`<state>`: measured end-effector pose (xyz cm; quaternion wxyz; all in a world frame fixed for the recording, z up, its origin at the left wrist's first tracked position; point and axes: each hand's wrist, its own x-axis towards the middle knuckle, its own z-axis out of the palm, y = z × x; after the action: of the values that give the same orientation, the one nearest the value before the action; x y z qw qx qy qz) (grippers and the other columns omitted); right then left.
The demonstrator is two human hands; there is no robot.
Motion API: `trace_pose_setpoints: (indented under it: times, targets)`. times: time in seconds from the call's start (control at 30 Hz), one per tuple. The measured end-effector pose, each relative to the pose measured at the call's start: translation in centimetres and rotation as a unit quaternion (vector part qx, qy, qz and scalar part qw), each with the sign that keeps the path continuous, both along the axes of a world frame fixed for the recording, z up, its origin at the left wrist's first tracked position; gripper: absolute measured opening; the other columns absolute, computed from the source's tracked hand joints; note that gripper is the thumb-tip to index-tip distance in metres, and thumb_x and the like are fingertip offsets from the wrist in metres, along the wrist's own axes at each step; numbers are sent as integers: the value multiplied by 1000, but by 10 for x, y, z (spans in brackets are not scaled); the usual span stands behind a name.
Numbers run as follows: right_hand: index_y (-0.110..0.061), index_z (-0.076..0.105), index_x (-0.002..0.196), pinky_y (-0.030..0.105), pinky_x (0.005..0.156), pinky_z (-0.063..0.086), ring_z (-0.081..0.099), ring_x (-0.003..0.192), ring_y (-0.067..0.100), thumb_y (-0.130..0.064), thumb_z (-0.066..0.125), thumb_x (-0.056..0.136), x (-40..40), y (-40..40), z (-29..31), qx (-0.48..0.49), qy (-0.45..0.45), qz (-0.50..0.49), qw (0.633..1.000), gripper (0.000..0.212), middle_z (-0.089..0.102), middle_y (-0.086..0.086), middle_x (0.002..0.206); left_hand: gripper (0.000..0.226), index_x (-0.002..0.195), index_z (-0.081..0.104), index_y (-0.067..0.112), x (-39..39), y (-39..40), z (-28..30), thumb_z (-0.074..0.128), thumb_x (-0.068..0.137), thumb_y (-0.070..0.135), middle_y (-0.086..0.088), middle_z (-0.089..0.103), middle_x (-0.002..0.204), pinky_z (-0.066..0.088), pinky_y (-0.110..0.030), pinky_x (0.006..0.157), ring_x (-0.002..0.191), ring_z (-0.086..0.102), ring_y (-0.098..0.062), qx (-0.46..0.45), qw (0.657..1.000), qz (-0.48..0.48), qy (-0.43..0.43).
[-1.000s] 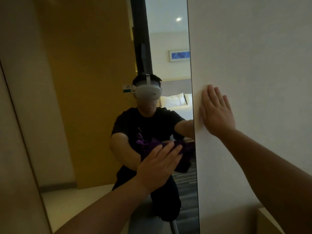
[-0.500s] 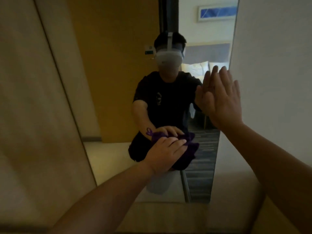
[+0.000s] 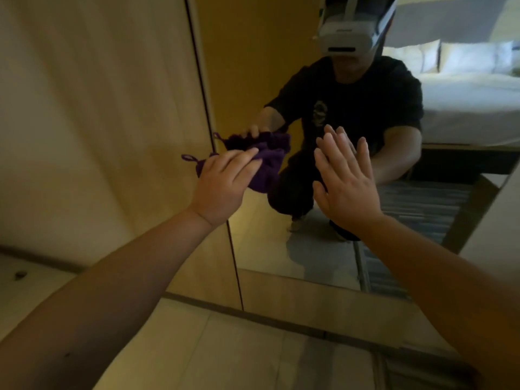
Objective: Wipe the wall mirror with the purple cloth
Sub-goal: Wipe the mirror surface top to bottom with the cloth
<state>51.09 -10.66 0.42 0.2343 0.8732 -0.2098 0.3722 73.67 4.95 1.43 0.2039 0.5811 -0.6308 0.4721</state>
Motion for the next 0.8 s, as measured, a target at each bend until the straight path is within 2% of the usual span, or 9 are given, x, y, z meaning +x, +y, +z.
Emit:
trace_pose_setpoints:
  times: [0.2, 0.27, 0.37, 0.53, 0.6, 0.7, 0.77, 0.8]
  targets:
    - [-3, 36, 149, 65, 118, 6, 6, 152, 35, -28, 37, 102, 19, -10, -24, -50, -10, -36, 998, 53, 19, 19, 162, 27, 126, 60, 10, 32, -29, 26, 50, 101, 6, -10, 58, 139, 43, -45, 95, 125, 53, -30, -79, 996, -37, -32]
    - [-3, 39, 148, 66, 118, 10, 13, 151, 36, -23, 41, 102, 22, -17, -28, -87, -33, -35, 995, 50, 24, 19, 160, 28, 131, 56, 13, 39, -46, 28, 53, 103, 13, -10, 55, 142, 43, -45, 100, 130, 51, -30, -98, 993, -40, -51]
    - [-5, 42, 147, 66, 116, 17, 22, 149, 36, -20, 49, 100, 26, -28, -33, -138, -66, -30, 988, 50, 31, 17, 158, 44, 137, 51, 15, 42, -67, 10, 66, 97, 24, -10, 51, 145, 39, -48, 110, 136, 46, -32, -115, 990, -19, -75]
    - [-7, 47, 145, 67, 111, 26, 31, 145, 35, -18, 57, 93, 36, -35, -39, -184, -116, -27, 976, 54, 39, 16, 154, 46, 137, 53, 14, 40, -85, -16, 60, 97, 36, -8, 54, 143, 39, -47, 109, 135, 48, -29, -178, 981, -30, -66]
    - [-6, 49, 144, 67, 111, 27, 33, 144, 35, -17, 59, 90, 36, -36, -40, -195, -125, -19, 973, 56, 41, 16, 152, 49, 140, 52, 15, 44, -82, -49, 61, 94, 32, -7, 49, 147, 35, -46, 110, 137, 45, -28, -157, 982, -56, -86]
    - [-5, 50, 143, 66, 112, 24, 32, 144, 34, -16, 59, 89, 37, -34, -40, -193, -134, -10, 972, 55, 42, 17, 151, 56, 148, 43, 17, 50, -65, -146, 52, 93, 22, -5, 41, 154, 27, -45, 115, 144, 35, -27, -45, 987, -76, -134]
    - [-5, 51, 142, 66, 112, 23, 33, 143, 36, -15, 58, 89, 36, -34, -40, -187, -133, -9, 973, 54, 42, 17, 151, 54, 151, 37, 20, 55, -55, -213, 42, 97, 19, 0, 37, 155, 20, -45, 118, 146, 29, -26, 26, 988, -60, -139]
    - [-5, 51, 142, 66, 112, 24, 34, 143, 36, -15, 57, 90, 36, -35, -39, -190, -134, -10, 973, 54, 42, 18, 151, 50, 149, 39, 21, 56, -48, -238, 38, 99, 18, 1, 36, 155, 17, -44, 119, 146, 28, -25, 57, 987, -52, -140]
